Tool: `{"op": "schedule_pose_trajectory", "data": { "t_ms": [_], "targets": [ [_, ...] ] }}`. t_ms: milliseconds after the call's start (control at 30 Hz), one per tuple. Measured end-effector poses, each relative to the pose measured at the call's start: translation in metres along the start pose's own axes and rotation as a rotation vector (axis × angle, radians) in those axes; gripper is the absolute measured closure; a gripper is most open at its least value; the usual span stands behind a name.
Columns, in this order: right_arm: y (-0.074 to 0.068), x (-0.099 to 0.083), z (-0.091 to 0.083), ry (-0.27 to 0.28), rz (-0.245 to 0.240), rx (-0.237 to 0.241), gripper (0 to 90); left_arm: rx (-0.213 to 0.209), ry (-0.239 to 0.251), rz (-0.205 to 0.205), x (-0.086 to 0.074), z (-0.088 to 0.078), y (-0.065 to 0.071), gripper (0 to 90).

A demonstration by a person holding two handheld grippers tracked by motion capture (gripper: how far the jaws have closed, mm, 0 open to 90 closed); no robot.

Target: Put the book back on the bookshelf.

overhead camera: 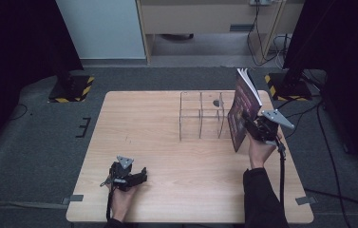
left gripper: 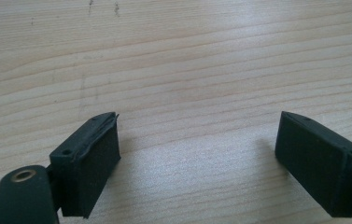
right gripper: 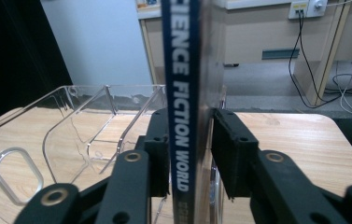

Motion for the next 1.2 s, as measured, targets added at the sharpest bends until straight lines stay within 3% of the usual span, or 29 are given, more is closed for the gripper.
{"op": "schedule_pose_trajectory", "data": {
  "t_ms": [267, 467, 567, 833, 1067, 1200],
  "targets": [
    [0.001, -0.002, 0.002, -0.014, -0.016, 0.0, 51.6, 0.0, 0.0, 0.0, 0.0, 0.0, 0.0, 12.8],
    [0.003, -0.001, -0.003, -0.013, -0.045, -0.017, 35.0, 0.0, 0.0, 0.0, 0.0, 0.0, 0.0, 12.9],
    [0.001, -0.002, -0.008, -0.024, -0.044, 0.004, 28.5, 0.001, 0.0, -0.001, 0.0, 0.0, 0.0, 12.8],
    [-0.001, -0.022, -0.036, -0.121, -0.092, 0.035, 21.9, 0.0, 0.0, -0.001, 0.0, 0.0, 0.0, 12.9],
    [-0.005, -0.052, -0.067, -0.21, -0.096, 0.104, 17.8, 0.0, 0.0, -0.001, 0.0, 0.0, 0.0, 12.9],
    [0.002, -0.076, -0.078, -0.304, -0.134, 0.086, 16.2, 0.0, 0.0, -0.001, 0.0, 0.0, 0.0, 12.9]
  ]
}}
Point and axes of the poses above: each handheld gripper's, and its own axes: z roughly forward along the jaws, x roughly out of its top, y roughly to its right, the point moved 8 cm from there along z, roughly forward along the jaws, and after that the axes turned 8 degrees about y, right-handed, at the moved point
